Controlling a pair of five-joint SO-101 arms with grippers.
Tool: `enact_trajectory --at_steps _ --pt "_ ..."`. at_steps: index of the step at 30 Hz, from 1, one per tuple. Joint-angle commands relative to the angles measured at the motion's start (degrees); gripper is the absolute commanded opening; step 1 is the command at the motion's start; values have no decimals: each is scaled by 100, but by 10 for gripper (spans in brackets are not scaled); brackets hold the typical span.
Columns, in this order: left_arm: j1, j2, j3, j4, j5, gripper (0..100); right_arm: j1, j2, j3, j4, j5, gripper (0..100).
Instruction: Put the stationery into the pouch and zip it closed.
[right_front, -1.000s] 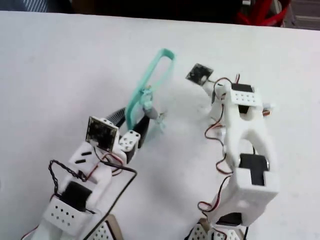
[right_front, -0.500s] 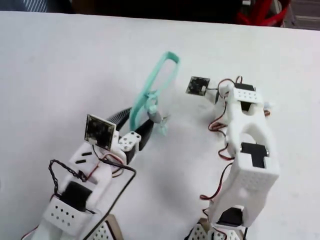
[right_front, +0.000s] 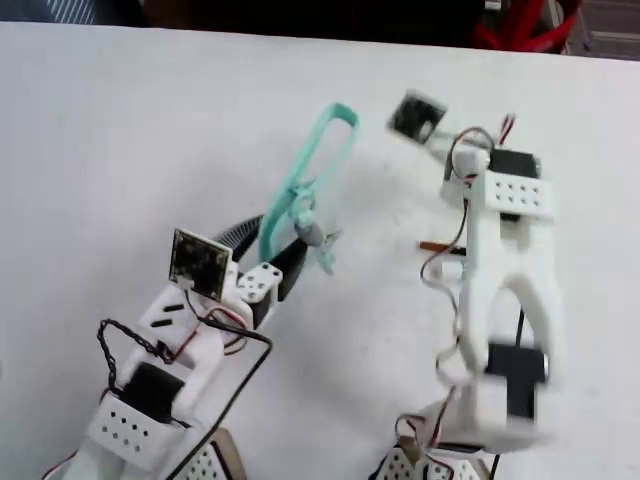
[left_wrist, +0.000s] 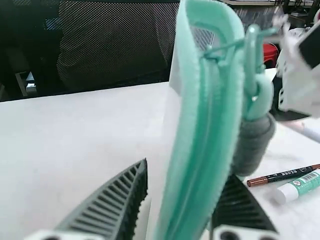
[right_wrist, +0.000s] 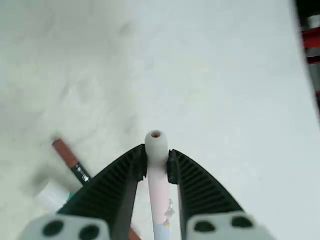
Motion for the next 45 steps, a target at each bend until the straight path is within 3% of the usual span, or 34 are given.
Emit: enact_trajectory --at_steps 1,7,14,18,27,34,40,45 --pt "4 -31 -158 26 44 196 -330 -1877 -167 13 -1222 18" --pt "4 -31 -158 26 44 195 -1358 -3600 -853 22 -2998 18" --pt "4 -31 -158 26 44 195 -2316 -3626 -1952 48 -4818 18" --pt "4 -31 -158 18 44 195 -2695 -3609 -1952 127 -5319 18" --pt "-31 -31 -167 0 44 195 -3240 -3090 -1248 -655 -5336 18" --pt "-13 -31 -167 0 44 195 -3064 -3108 -1002 -75 -5327 18" --pt "-4 -31 -167 0 44 195 -3503 -2967 -993 664 -4158 22" --pt "-4 -31 -158 0 44 195 -3582 -2888 -993 901 -4193 221"
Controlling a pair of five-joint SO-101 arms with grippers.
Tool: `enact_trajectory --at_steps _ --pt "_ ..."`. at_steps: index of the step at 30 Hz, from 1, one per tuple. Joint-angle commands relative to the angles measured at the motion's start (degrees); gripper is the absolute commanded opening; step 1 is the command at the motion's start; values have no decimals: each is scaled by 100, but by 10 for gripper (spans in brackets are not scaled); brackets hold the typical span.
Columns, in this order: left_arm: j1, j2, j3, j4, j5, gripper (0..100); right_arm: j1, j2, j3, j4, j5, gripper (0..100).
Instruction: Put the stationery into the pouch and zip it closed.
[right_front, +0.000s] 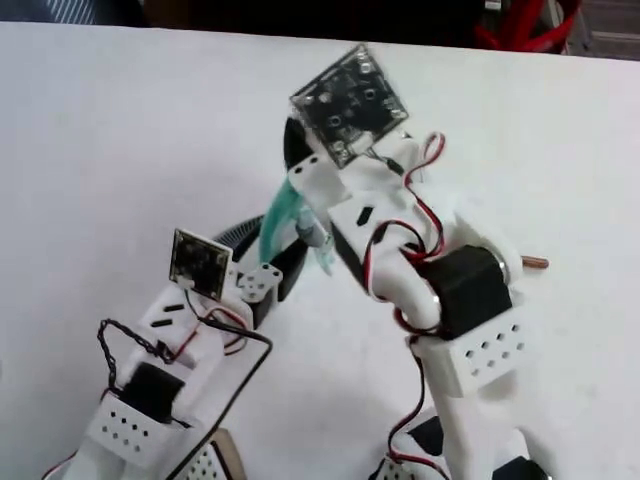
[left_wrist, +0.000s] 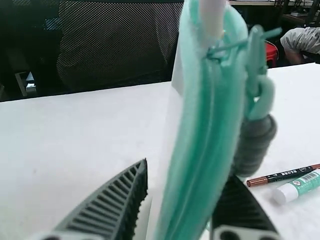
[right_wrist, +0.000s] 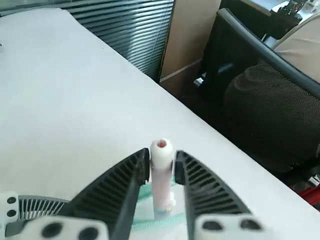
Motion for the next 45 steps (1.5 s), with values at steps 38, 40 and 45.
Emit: enact_trajectory --at_steps 38,40,45 --pt "-4 -31 -141 9 35 173 4576 3336 1811 -233 5873 154" --pt "-4 -31 -132 9 35 173 4558 3398 1908 -268 5881 193" --pt "-4 -31 -132 35 35 173 4541 3723 2110 -769 5890 269"
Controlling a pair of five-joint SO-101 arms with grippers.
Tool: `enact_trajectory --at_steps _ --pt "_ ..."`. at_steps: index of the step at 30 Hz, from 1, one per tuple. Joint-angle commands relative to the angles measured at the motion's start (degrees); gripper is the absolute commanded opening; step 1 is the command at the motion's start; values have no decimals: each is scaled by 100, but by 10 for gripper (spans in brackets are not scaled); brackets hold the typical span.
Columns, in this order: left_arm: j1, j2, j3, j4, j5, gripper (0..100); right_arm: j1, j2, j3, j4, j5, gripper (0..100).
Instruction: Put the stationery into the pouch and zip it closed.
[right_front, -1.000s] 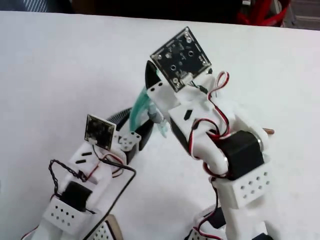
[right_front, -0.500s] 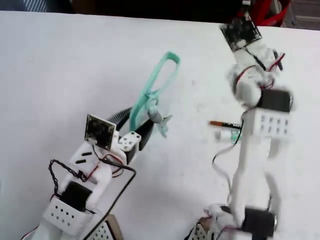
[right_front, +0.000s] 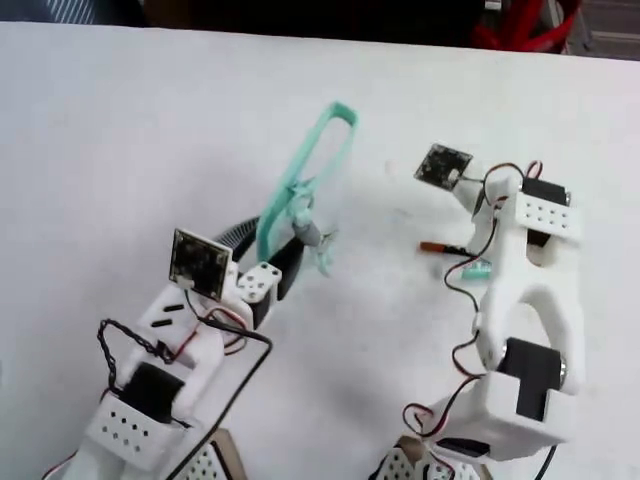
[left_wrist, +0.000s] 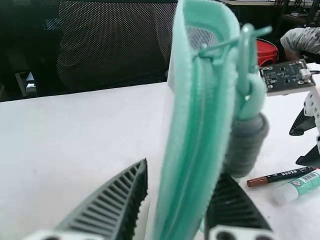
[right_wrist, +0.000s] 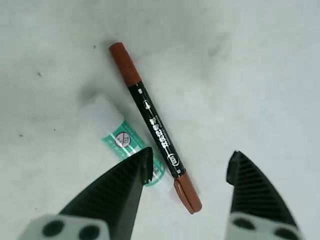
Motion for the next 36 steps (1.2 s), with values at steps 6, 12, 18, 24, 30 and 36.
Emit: enact_trajectory --at_steps 6,12,18,24,30,36 --pt "-13 -31 -132 44 53 170 -57 725 18 -426 897 269" --pt "-4 -31 -132 44 44 170 -312 822 18 -470 923 269" --pt "-4 -31 -132 35 44 170 -505 1218 -9 -655 932 254" --pt "-4 -31 -141 35 44 170 -523 1824 -18 -1481 923 97" --pt "-4 -31 -149 26 44 169 -444 1235 -18 -1622 826 19" --pt "4 -31 -158 0 44 169 -813 -936 -18 -1191 -721 18"
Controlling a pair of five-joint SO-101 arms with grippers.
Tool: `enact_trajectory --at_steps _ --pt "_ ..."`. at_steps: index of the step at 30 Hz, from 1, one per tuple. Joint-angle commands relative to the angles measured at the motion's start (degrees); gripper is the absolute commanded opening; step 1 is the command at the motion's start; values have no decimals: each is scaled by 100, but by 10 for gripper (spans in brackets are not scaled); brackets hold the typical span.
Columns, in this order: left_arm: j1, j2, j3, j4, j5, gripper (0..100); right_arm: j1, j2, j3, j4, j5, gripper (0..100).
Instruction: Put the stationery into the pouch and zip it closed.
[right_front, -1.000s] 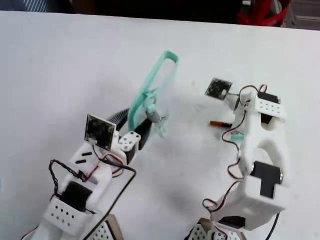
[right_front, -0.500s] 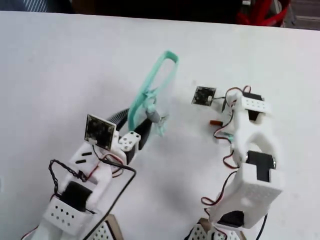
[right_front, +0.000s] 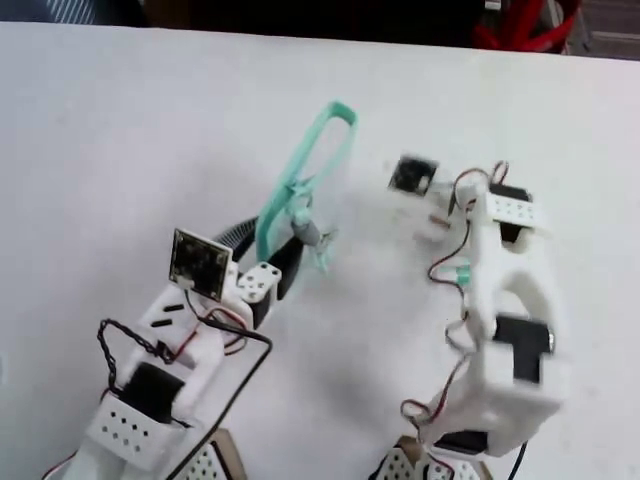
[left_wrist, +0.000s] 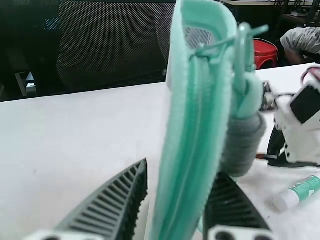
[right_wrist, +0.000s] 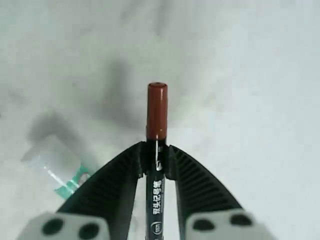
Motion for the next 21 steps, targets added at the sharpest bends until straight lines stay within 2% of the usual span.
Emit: enact_trajectory --at_steps 1,5,9,13,17,21 --pt "4 -31 -158 0 44 169 -391 -1736 -88 110 -1020 18" --pt "4 -31 -158 0 35 170 -919 -3275 -202 110 -2013 18" --pt "-4 -31 -158 9 35 170 -1429 -4163 -941 479 -3402 18" --pt "-22 -31 -158 0 35 172 -1930 -4277 -2154 954 -4800 18" --pt "-40 -31 -158 0 35 172 -2721 -4286 -2954 1033 -5732 18" --pt "-22 -31 -141 0 35 172 -3433 -4286 -3112 884 -6646 18"
